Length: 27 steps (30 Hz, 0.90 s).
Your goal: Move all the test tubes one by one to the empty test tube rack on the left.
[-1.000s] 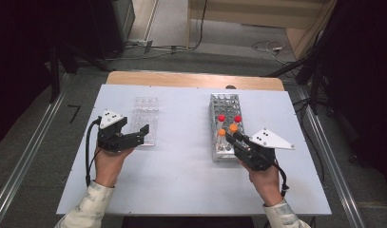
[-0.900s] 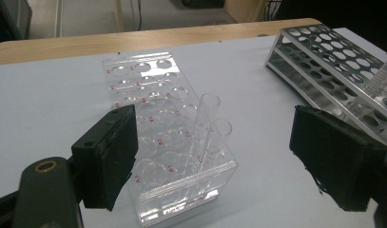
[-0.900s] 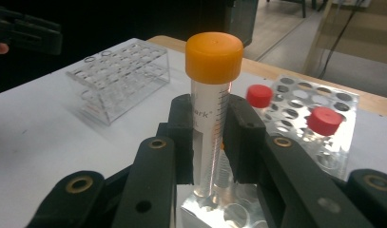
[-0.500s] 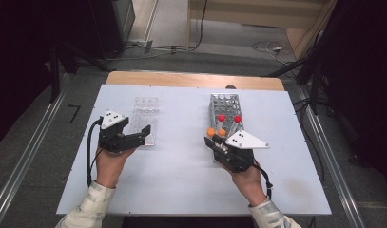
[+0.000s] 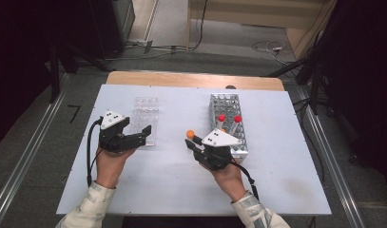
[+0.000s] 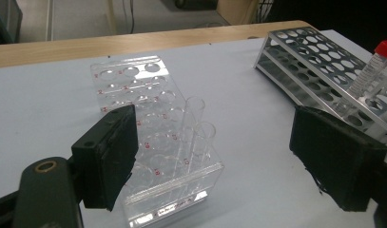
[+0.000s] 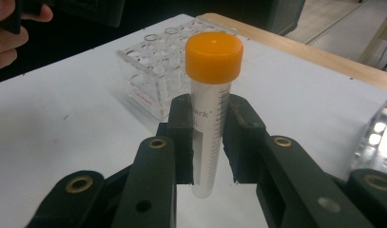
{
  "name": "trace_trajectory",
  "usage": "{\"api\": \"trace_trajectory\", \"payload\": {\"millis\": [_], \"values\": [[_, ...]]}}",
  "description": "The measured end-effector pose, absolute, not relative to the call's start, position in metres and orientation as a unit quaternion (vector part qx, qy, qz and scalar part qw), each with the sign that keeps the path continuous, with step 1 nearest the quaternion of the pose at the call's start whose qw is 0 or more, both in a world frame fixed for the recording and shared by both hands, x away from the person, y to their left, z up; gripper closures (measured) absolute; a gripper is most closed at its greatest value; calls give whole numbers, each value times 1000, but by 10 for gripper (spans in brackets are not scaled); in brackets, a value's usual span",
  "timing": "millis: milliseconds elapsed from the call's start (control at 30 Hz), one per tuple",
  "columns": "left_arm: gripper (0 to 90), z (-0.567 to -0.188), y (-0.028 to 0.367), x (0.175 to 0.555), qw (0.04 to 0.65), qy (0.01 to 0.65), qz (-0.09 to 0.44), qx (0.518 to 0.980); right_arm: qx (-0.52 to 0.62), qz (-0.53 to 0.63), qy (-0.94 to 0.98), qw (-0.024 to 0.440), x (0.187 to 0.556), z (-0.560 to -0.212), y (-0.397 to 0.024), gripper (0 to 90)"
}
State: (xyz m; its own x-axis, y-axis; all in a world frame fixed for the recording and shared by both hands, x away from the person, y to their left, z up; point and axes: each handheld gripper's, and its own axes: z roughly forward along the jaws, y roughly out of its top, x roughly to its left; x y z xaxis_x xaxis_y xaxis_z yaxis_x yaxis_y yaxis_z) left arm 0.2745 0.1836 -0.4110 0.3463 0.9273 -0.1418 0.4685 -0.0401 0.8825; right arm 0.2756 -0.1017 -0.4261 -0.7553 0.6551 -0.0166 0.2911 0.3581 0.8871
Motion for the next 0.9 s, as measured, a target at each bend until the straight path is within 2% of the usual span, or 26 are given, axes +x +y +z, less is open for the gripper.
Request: {"api": "trace_trajectory", "payload": {"millis": [400,567,733,900], "values": [[175,-408,174,270,473,498,233,689,293,477,810,177,286,-439,-64,721],[229,-406,165,267,479,480,223,700,296,477,810,169,289,-444,-55,721],[328,-407,152,264,489,456,198,717,291,477,813,164,288,-445,-47,721],[547,-409,145,261,502,433,187,725,282,482,814,157,286,-445,-39,721]]}}
